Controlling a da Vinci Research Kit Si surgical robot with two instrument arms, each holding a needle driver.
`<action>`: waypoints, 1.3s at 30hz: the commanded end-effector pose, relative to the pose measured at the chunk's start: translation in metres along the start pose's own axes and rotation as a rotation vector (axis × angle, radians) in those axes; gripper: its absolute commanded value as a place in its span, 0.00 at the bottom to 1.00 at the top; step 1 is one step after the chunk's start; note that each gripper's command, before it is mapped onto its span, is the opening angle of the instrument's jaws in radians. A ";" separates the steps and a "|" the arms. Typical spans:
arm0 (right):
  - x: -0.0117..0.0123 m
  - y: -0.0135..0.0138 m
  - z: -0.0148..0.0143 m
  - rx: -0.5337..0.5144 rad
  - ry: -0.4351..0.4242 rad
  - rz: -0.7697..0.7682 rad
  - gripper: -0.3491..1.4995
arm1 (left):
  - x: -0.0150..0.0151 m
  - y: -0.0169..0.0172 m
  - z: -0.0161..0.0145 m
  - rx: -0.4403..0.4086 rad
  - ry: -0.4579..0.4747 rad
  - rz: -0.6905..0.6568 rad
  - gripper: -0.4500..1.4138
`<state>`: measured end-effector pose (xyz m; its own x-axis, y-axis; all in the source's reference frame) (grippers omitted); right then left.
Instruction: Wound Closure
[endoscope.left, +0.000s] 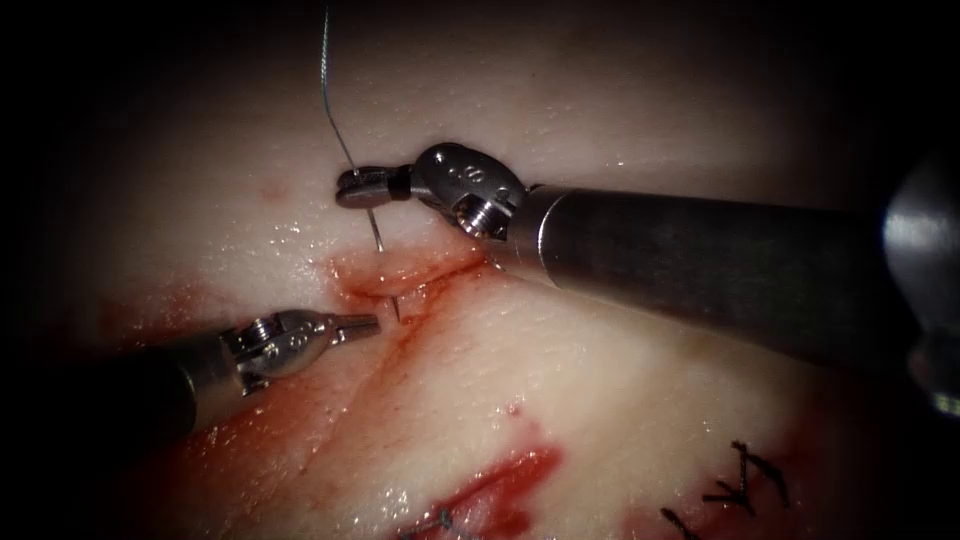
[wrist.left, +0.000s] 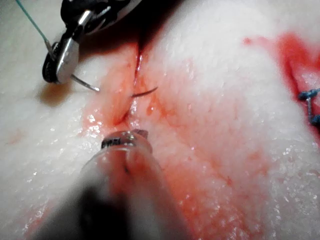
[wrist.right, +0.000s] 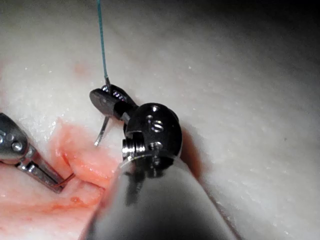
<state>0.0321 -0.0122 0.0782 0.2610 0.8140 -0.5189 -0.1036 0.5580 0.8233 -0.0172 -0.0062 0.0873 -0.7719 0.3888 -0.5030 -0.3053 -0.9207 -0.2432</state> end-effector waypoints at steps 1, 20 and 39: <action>0.0010 0.0001 0.0010 -0.012 -0.023 0.022 0.00 | 0.0004 -0.0005 0.0007 0.000 0.001 0.010 0.23; 0.0015 0.0007 -0.0005 0.020 0.082 0.119 0.69 | 0.0039 0.0006 -0.0014 0.131 0.195 0.372 0.25; 0.0024 0.0034 -0.0051 -0.052 0.191 0.042 0.78 | 0.0051 0.0009 -0.0017 0.326 0.311 0.646 0.64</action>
<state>0.0266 -0.0082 0.0782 0.0687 0.8515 -0.5198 -0.1646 0.5236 0.8359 -0.0200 -0.0054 0.0826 -0.6757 -0.2819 -0.6811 -0.0340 -0.9111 0.4107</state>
